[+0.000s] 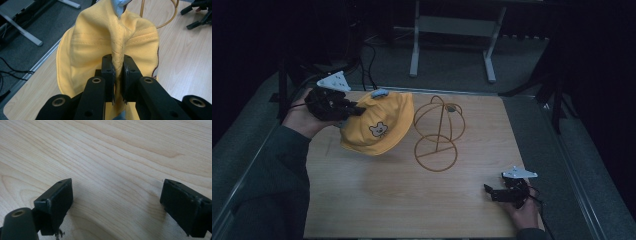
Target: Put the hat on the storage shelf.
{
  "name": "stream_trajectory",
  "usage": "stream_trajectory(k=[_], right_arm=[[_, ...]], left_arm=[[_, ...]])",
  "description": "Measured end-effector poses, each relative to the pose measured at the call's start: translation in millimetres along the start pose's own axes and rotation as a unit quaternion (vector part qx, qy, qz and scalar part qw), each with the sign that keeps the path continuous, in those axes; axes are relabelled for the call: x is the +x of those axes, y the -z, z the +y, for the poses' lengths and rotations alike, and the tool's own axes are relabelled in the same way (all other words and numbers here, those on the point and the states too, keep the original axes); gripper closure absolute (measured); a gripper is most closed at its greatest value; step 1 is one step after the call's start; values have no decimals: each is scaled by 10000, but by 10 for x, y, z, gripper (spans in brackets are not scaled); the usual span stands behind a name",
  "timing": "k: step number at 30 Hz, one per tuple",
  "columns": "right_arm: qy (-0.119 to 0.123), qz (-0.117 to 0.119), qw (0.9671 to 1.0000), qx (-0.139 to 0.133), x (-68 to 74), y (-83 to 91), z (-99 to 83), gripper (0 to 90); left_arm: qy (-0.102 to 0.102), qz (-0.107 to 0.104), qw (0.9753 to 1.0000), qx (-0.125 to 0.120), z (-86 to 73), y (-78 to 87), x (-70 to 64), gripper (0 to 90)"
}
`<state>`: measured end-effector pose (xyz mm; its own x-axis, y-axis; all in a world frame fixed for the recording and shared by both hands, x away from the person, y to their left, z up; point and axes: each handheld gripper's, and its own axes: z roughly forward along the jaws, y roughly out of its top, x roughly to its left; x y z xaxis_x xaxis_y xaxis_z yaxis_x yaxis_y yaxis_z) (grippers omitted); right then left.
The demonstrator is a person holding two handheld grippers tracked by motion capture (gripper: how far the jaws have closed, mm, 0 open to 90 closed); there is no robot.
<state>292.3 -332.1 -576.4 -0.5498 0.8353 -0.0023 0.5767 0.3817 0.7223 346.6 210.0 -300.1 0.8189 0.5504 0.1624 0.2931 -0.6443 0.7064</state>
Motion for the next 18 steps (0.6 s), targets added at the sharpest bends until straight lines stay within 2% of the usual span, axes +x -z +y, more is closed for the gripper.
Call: stream_trajectory(k=[13, 18], right_arm=[[0, -1, 10000, -1, 0, 0, 0, 111], [-2, 0, 10000, -1, 0, 0, 0, 111]], left_arm=[[-73, -51, 9999, -66, 141, 2, -5, 821], [-161, -117, 9997, -107, 175, 2, -4, 820]])
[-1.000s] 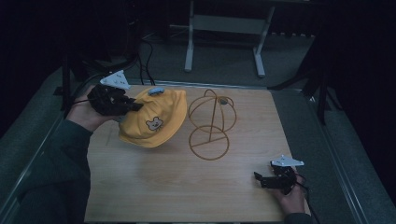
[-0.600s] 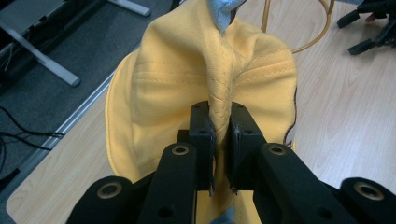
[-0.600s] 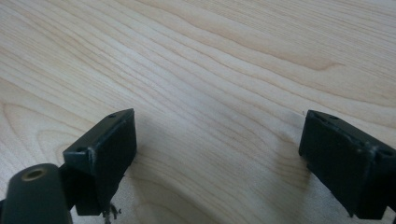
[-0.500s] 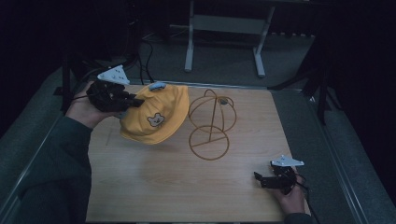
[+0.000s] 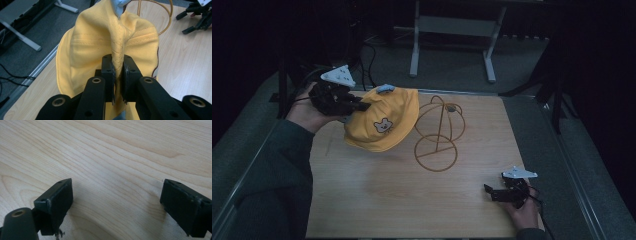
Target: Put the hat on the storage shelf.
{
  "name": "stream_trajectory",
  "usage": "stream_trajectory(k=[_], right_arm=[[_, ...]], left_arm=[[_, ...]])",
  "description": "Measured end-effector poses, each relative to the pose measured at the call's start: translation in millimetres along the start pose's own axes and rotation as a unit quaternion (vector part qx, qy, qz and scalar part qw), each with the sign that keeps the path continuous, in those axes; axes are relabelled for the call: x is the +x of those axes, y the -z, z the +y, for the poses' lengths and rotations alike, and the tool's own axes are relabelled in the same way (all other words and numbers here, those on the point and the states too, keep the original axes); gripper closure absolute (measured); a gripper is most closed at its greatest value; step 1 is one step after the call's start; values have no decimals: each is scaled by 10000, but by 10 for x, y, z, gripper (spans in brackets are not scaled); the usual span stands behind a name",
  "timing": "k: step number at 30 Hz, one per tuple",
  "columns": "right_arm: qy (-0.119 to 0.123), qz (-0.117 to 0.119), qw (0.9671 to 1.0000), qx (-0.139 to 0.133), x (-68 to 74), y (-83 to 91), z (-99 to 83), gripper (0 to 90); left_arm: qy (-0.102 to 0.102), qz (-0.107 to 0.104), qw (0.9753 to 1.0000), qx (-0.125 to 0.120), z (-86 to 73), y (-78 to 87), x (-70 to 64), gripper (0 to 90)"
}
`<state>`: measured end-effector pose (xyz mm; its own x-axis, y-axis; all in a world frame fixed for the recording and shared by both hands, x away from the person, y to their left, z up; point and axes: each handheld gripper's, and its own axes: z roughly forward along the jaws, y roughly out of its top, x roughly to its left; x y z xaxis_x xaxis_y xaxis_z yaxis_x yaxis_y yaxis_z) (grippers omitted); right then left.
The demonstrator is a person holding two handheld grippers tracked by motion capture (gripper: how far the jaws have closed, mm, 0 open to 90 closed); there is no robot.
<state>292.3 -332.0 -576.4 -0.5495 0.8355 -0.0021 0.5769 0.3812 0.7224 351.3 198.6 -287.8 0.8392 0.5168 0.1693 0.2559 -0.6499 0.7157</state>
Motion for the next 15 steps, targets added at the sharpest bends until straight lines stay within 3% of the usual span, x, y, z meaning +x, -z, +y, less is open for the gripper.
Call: stream_trajectory(k=[1, 3, 15], right_arm=[[0, 0, 10000, 0, 0, 0, 0, 111], [0, 0, 10000, 1, 0, 0, 0, 111], [1, 0, 10000, 1, 0, 0, 0, 111]], left_arm=[[-151, -108, 9998, -47, 18, 3, -3, 820], [-244, -179, 9995, -77, 36, 5, -6, 820], [-524, -400, 9976, -210, 174, -22, -27, 817]])
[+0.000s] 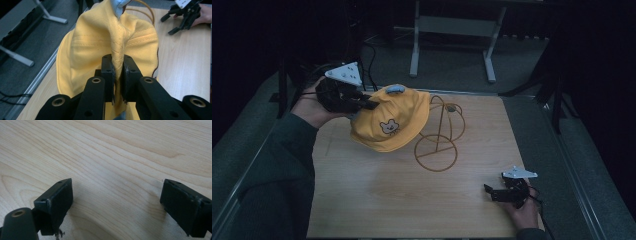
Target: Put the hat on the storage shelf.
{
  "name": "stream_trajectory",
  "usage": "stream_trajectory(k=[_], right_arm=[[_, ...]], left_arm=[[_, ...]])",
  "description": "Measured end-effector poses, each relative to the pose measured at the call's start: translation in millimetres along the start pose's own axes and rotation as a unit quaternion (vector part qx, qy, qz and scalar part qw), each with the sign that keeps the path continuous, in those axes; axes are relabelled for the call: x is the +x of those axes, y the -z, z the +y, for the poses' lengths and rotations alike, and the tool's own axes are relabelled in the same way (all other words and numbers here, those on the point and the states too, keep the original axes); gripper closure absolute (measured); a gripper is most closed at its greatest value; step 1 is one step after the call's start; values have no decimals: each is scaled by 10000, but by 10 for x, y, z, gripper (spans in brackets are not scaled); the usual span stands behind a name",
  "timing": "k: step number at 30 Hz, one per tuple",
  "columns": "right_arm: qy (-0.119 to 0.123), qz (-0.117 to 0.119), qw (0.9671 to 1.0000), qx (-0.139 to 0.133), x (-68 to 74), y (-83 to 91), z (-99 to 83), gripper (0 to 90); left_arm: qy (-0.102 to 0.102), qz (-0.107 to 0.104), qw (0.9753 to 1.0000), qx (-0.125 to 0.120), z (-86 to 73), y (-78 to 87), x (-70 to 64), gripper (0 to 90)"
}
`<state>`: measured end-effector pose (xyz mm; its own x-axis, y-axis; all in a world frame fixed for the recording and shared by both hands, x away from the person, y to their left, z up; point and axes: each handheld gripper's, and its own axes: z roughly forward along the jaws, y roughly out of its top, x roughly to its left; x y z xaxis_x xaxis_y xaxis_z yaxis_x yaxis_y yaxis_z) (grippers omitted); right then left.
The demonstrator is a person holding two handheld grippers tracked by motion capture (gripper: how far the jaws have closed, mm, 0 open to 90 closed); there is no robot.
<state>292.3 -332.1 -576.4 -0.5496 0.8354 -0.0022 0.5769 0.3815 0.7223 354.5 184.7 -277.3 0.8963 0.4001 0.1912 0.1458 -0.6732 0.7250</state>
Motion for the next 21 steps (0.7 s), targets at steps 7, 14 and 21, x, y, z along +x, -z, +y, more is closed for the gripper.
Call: stream_trajectory(k=[7, 14, 21], right_arm=[[1, 0, 10000, 0, 0, 0, 0, 111], [0, 0, 10000, 0, 0, 0, 0, 111], [0, 0, 10000, 1, 0, 0, 0, 111]], left_arm=[[-114, -61, 9999, -15, 97, -40, 31, 817], [-134, -84, 9998, -82, 173, -87, 62, 808], [-170, -124, 9997, -133, 307, -168, 86, 812]])
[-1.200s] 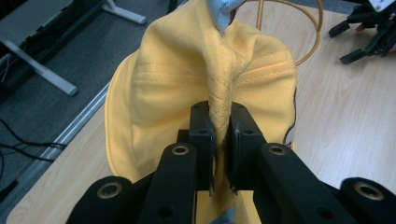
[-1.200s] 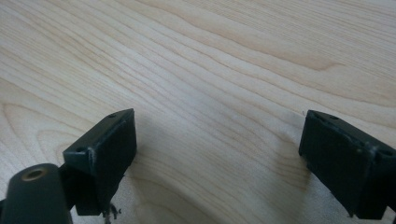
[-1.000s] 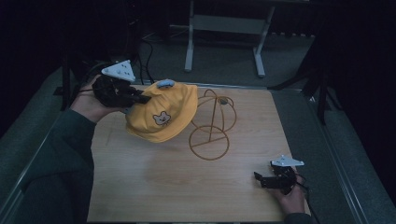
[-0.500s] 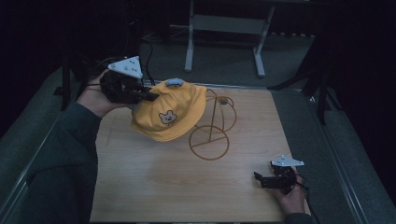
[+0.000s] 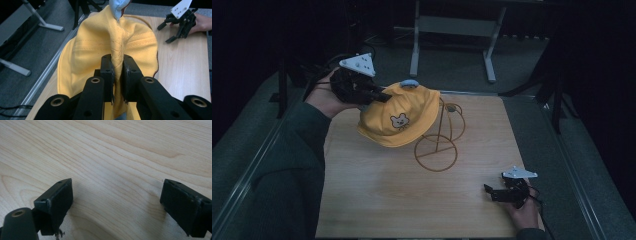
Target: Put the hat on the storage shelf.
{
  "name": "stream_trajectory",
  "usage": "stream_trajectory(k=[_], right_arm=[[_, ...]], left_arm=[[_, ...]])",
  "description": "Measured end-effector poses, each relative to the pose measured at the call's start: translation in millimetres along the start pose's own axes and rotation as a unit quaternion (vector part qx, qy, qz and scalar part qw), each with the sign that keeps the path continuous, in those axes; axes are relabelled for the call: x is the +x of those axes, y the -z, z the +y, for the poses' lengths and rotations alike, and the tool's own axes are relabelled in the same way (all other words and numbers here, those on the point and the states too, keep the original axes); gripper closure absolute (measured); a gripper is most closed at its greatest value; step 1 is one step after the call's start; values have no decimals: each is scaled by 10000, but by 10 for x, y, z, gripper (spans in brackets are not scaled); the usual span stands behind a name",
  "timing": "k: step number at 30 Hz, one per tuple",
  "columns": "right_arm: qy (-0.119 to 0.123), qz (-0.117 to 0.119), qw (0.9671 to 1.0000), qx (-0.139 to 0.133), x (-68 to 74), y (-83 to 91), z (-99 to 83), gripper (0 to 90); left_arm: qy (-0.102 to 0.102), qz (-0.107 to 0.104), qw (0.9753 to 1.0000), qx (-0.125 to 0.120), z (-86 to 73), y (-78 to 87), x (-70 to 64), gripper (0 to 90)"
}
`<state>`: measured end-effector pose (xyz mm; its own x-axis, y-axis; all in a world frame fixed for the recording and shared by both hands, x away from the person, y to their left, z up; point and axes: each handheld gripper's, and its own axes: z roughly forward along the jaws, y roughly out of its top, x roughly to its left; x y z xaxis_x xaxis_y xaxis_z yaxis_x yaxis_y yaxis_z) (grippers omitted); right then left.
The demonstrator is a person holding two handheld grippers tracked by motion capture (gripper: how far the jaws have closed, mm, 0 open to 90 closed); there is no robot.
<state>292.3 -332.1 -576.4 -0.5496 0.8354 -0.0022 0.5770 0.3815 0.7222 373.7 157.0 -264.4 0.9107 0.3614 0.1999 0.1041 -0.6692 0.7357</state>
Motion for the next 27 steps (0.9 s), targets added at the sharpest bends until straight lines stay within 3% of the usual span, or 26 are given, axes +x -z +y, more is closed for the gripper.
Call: stream_trajectory(k=[7, 14, 27], right_arm=[[2, 3, 10000, 0, 0, 0, 0, 111], [-3, 4, 10000, 2, 0, 1, 0, 111], [7, 14, 10000, 1, 0, 4, -3, 111]], left_arm=[[-8, -34, 9999, -104, 173, -127, 32, 820], [-21, -84, 10000, -42, 337, -322, 66, 821], [16, -199, 9993, 315, 657, -1032, 52, 783]])
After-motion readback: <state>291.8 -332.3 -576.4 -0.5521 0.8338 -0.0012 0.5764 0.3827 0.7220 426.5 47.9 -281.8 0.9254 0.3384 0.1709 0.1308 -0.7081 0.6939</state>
